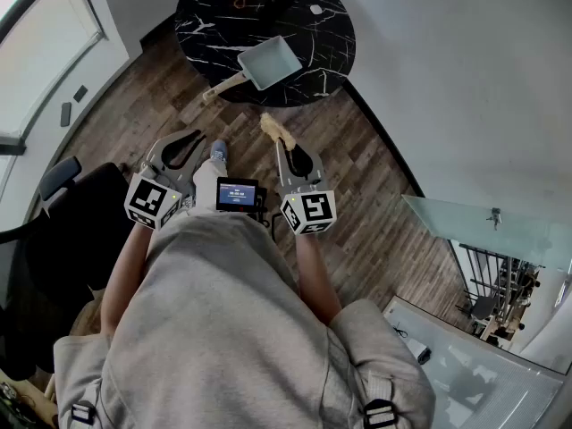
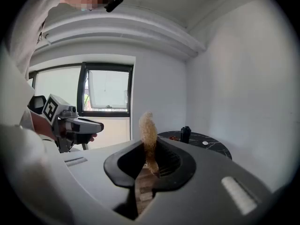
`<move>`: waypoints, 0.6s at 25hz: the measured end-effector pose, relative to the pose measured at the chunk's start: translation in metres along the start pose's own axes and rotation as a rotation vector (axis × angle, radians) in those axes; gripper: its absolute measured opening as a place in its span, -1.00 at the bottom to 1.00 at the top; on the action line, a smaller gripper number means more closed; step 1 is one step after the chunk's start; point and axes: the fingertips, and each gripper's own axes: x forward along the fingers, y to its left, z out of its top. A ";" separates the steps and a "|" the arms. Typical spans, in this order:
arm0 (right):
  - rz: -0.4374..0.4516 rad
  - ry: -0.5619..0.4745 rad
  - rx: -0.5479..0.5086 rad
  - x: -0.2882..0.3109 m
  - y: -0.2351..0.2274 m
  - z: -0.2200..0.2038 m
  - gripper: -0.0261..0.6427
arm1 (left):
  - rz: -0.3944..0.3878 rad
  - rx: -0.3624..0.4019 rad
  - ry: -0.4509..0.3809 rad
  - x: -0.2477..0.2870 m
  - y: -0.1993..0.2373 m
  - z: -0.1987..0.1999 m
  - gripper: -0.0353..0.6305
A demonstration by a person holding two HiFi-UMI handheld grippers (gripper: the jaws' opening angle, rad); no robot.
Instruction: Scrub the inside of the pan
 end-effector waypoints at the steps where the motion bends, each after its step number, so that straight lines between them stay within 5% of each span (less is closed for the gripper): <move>1: 0.001 0.013 0.002 0.001 -0.001 -0.002 -0.75 | -0.004 0.002 0.005 0.003 -0.001 0.000 -0.78; 15: -0.040 0.139 -0.052 0.063 -0.092 -0.024 -0.72 | -0.058 0.055 0.154 0.091 0.015 -0.026 -0.78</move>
